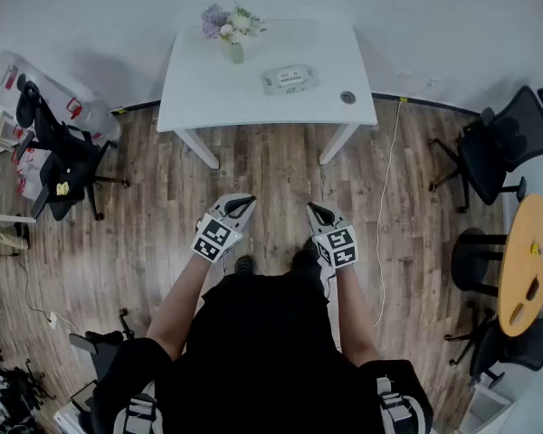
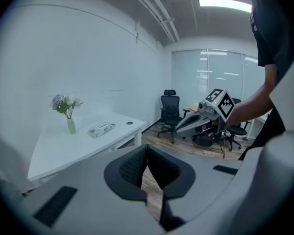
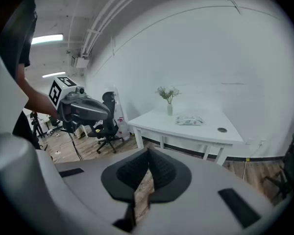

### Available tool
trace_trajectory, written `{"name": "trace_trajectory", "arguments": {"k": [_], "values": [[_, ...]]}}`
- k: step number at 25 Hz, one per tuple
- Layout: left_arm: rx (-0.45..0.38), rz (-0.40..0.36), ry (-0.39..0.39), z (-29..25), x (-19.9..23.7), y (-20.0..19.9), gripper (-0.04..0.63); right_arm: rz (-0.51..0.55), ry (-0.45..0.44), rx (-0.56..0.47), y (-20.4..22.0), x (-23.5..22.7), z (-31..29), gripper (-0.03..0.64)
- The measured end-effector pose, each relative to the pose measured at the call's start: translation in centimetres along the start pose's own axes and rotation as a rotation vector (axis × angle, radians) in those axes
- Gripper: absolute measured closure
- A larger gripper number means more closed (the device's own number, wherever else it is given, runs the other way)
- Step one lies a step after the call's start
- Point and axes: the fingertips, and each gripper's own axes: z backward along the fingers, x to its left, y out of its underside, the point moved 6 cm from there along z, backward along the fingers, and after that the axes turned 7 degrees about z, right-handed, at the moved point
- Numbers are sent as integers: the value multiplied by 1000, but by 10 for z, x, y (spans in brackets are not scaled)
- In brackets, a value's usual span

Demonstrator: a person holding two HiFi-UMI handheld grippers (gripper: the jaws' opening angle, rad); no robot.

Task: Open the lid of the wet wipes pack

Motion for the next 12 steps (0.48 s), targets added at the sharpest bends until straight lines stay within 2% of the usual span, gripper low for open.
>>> {"name": "trace_trajectory", "arguments": {"k": [4, 12], "values": [[-27, 28, 27, 53, 21, 26, 572, 46, 10, -12, -27, 53, -23, 601], [-80, 46, 86, 126, 61, 56, 574, 26, 56, 39, -35, 128, -44, 601]]}}
